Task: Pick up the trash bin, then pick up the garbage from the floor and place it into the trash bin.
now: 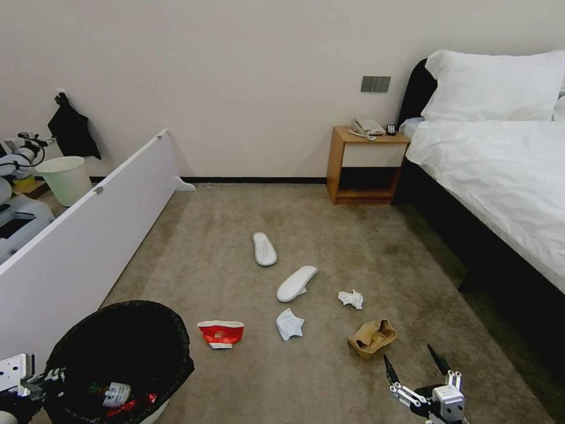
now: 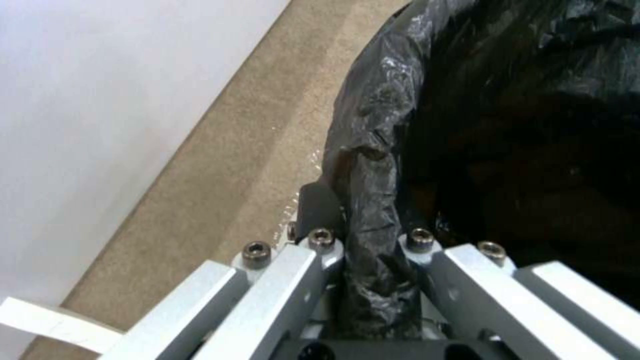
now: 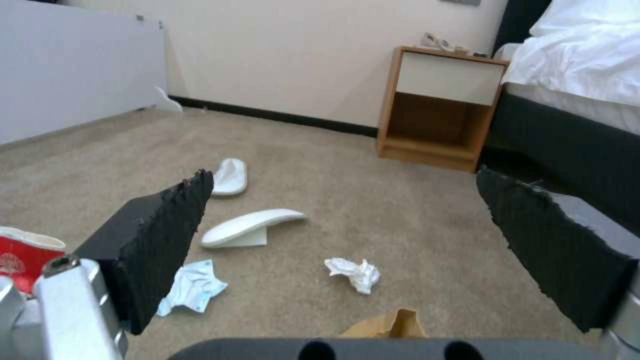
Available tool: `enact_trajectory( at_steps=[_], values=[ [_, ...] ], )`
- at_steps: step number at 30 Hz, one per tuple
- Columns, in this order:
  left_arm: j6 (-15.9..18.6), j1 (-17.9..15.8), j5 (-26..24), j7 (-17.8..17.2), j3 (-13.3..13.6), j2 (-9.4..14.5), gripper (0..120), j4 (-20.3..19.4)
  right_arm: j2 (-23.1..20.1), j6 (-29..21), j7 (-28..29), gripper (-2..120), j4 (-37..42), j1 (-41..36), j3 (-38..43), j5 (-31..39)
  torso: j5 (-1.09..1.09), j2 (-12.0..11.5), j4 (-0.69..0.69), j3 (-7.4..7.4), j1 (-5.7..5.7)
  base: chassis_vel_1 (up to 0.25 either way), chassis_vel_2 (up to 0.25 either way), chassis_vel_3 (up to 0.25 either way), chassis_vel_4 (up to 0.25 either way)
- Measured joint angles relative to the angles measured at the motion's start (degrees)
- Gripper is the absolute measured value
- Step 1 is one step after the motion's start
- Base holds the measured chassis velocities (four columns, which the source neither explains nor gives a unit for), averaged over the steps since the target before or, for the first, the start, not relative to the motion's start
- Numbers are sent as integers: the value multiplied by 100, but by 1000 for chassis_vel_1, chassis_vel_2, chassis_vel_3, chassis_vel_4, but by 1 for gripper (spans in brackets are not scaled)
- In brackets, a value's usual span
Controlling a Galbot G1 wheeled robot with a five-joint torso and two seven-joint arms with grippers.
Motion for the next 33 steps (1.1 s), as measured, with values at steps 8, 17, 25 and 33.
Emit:
enact_trajectory(
  at_steps=[8,17,25,33],
  values=[
    [0,-1,4,0,27,-2,3,11,18,-1,-47,100,-10,-1,2,1,0,0,0,0,0,-34,56,49,-46],
    [0,-6,8,1,52,-9,3,13,23,-5,-52,100,-2,3,10,2,0,0,0,0,0,-50,48,48,-54],
    [0,3,8,2,51,-11,3,4,41,-5,-80,100,6,-3,11,9,0,0,0,0,0,-39,37,53,-38],
    [0,0,-1,5,37,-6,3,5,26,-5,-82,100,-4,3,20,26,0,1,0,0,0,-47,53,50,-53]
  ],
)
